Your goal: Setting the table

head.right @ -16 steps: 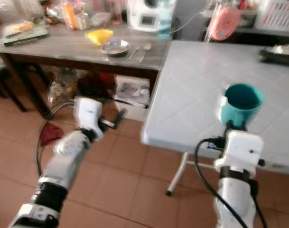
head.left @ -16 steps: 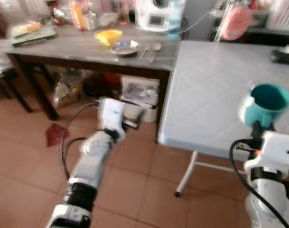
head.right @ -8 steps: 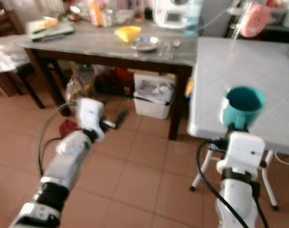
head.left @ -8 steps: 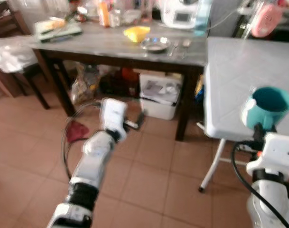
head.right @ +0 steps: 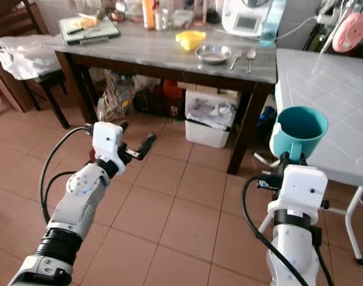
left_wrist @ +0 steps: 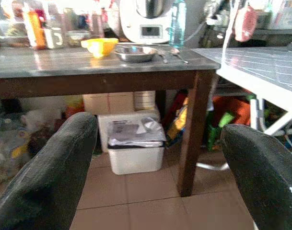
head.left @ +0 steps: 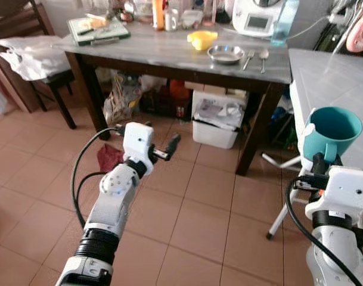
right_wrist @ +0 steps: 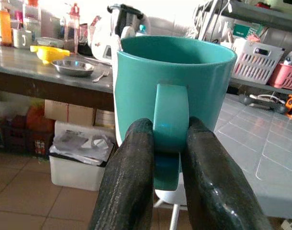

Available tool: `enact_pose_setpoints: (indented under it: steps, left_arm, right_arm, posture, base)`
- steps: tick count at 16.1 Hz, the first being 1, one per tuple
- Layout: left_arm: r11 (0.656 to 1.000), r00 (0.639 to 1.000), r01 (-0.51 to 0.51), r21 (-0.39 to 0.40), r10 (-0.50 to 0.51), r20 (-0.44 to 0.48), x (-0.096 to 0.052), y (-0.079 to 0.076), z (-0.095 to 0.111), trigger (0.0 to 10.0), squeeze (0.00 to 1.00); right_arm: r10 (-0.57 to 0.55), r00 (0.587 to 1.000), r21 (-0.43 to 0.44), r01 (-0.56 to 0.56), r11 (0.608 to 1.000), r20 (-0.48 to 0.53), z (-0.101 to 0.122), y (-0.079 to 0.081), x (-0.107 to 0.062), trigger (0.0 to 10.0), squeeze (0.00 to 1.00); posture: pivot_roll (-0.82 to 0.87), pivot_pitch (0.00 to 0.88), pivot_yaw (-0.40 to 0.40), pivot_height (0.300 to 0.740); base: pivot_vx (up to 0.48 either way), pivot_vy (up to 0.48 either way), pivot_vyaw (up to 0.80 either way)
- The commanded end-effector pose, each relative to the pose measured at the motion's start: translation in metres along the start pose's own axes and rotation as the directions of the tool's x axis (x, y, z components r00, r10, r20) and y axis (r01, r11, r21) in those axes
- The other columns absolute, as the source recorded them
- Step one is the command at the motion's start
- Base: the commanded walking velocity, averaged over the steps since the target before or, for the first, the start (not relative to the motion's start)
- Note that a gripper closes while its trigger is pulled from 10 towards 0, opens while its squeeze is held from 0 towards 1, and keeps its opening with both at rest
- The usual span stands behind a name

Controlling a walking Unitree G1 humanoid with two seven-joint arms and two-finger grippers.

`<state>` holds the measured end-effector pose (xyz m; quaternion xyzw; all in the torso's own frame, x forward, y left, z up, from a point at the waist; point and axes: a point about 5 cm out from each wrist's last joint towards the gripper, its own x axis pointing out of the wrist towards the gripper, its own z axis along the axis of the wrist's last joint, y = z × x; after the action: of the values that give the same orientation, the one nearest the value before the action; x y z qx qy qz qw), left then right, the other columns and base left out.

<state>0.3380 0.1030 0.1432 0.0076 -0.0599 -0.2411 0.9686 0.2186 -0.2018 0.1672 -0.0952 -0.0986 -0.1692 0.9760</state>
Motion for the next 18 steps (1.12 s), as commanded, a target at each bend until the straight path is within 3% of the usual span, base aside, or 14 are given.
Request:
enact_pose_setpoints:
  steps: [1,8,18]
  left_arm:
    - [0.999,0.999,0.032,0.007,-0.032,0.027,0.0012,-0.0054,0.0048,10.0,0.00]
    - [0.999,0.999,0.042,0.008,-0.042,0.025,0.0027,-0.0083,0.0039,10.0,0.00]
    - [0.998,0.998,0.061,0.011,-0.061,0.021,0.0020,-0.0133,0.0016,10.0,0.00]
  right_arm:
    - [-0.010,1.000,-0.013,0.010,1.000,0.026,0.0046,-0.0034,0.0011,10.0,0.00]
    - [-0.005,0.999,-0.015,0.005,1.000,0.034,0.0059,-0.0033,0.0028,10.0,0.00]
    - [0.004,0.999,-0.016,-0.004,1.000,0.034,0.0060,-0.0029,0.0019,10.0,0.00]
  posture:
    - [0.00,0.081,0.004,0.740]
    - [0.00,0.080,0.004,0.740]
    - [0.00,0.083,0.005,0.740]
  base:
    - [0.000,0.000,0.00]
    - [0.316,0.000,0.00]
    - [0.475,0.000,0.00]
